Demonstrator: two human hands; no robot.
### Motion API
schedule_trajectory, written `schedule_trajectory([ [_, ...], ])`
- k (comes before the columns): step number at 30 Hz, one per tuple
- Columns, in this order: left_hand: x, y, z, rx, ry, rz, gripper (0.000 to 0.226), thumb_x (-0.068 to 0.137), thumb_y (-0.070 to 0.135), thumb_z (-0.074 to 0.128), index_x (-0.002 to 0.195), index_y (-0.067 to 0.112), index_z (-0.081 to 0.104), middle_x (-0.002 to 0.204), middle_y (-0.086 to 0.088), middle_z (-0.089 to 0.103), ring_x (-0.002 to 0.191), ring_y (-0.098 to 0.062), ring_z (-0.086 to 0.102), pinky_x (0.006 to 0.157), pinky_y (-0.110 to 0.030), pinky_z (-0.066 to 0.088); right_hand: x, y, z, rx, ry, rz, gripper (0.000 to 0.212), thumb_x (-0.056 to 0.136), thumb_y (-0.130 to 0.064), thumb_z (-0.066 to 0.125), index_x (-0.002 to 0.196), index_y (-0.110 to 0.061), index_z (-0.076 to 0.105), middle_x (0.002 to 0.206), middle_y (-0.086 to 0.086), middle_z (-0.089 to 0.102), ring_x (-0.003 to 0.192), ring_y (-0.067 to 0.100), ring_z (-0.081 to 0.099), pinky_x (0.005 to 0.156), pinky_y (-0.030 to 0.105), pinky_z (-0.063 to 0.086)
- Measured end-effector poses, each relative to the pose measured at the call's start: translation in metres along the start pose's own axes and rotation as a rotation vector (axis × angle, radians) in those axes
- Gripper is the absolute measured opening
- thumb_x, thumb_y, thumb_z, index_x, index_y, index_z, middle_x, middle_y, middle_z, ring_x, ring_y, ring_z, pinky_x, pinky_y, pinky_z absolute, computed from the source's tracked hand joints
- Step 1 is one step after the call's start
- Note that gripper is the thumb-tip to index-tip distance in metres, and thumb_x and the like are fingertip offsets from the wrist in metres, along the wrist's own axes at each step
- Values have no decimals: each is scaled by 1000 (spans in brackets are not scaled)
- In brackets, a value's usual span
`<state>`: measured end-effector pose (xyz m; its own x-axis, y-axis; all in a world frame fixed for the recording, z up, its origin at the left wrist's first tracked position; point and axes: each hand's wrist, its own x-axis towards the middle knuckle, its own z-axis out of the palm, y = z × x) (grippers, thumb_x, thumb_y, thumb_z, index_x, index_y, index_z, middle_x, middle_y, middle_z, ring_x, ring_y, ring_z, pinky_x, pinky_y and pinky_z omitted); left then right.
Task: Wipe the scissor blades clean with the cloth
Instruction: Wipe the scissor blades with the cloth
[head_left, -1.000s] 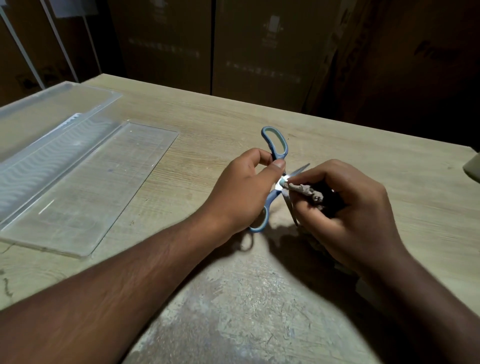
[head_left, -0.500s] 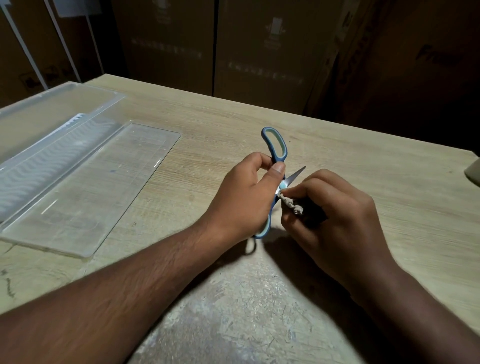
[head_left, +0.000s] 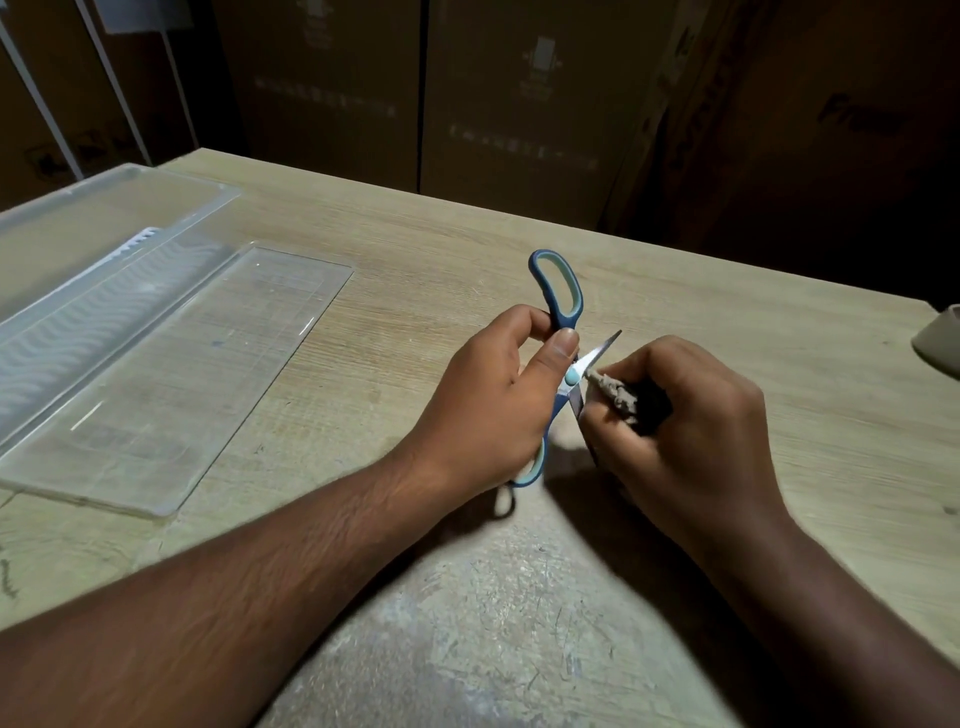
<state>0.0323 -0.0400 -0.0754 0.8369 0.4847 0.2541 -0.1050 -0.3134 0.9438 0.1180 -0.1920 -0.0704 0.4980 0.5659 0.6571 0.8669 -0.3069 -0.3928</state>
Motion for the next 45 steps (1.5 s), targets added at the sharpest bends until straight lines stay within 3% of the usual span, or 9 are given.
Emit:
schedule_trajectory([
  [8, 8, -1, -4, -54, 44, -95, 23, 110, 30, 53, 100, 15, 68, 51, 20, 58, 44, 2, 48, 49, -9, 35, 2, -4, -1, 60, -11, -98, 7, 85, -13, 76, 91, -12, 72, 84, -4, 64, 74, 9, 58, 66, 17, 43],
  [15, 9, -1, -5, -69, 47, -137, 26, 110, 28, 53, 101, 11, 71, 40, 22, 49, 39, 3, 47, 46, -12, 30, 1, -2, -4, 106, -112, -232, 14, 86, -9, 77, 100, -7, 76, 92, 1, 67, 81, 17, 65, 69, 29, 51],
  [19, 8, 0, -3, -67, 33, -115, 25, 108, 20, 51, 94, 17, 72, 55, 16, 58, 50, -2, 46, 53, -19, 40, 5, -4, -8, 120, 3, -147, 13, 91, -16, 71, 100, -9, 76, 93, -3, 67, 86, 2, 64, 74, 14, 46],
  [25, 6, -4, -1, -16, 4, -101, 44, 114, 38, 41, 107, 2, 66, 46, 17, 41, 44, -2, 37, 48, -14, 32, 5, -2, -5, 93, -35, -66, 12, 89, -18, 75, 100, -14, 78, 94, -3, 72, 84, 8, 68, 71, 24, 52],
  [30, 5, -2, -3, 1, -49, -25, 32, 112, 33, 50, 99, 14, 72, 85, -1, 72, 79, -14, 66, 83, -43, 54, 4, -1, -7, 24, -47, -160, 16, 89, -15, 77, 104, -9, 79, 96, 2, 69, 82, 16, 66, 72, 24, 52],
  [36, 5, -5, -4, -3, 10, -11, 27, 110, 32, 56, 96, 16, 74, 82, 9, 73, 75, -5, 65, 78, -31, 53, 2, -14, 0, 118, -58, 76, 5, 85, -19, 78, 86, -20, 74, 82, -7, 72, 72, 11, 67, 64, 35, 53],
  [40, 5, -2, -3, 24, 27, -42, 29, 110, 34, 54, 100, 16, 73, 67, 16, 69, 61, -3, 65, 64, -30, 53, 0, -20, 7, 221, -55, 299, 17, 83, -20, 78, 71, -26, 69, 69, -11, 70, 57, 4, 61, 52, 20, 46],
  [43, 5, -1, -3, 17, 55, -41, 30, 110, 38, 54, 98, 19, 73, 80, -2, 76, 74, -27, 73, 73, -45, 59, 1, -24, 3, 190, -33, 216, 16, 83, -18, 79, 74, -25, 68, 67, -10, 67, 62, 4, 61, 56, 13, 41],
  [45, 6, -2, -2, 37, 62, -39, 30, 110, 40, 54, 96, 20, 73, 78, -2, 75, 71, -25, 70, 74, -47, 58, 1, -22, 1, 113, -2, 59, 8, 84, -16, 78, 84, -19, 70, 78, -10, 68, 70, 6, 62, 62, 19, 45],
])
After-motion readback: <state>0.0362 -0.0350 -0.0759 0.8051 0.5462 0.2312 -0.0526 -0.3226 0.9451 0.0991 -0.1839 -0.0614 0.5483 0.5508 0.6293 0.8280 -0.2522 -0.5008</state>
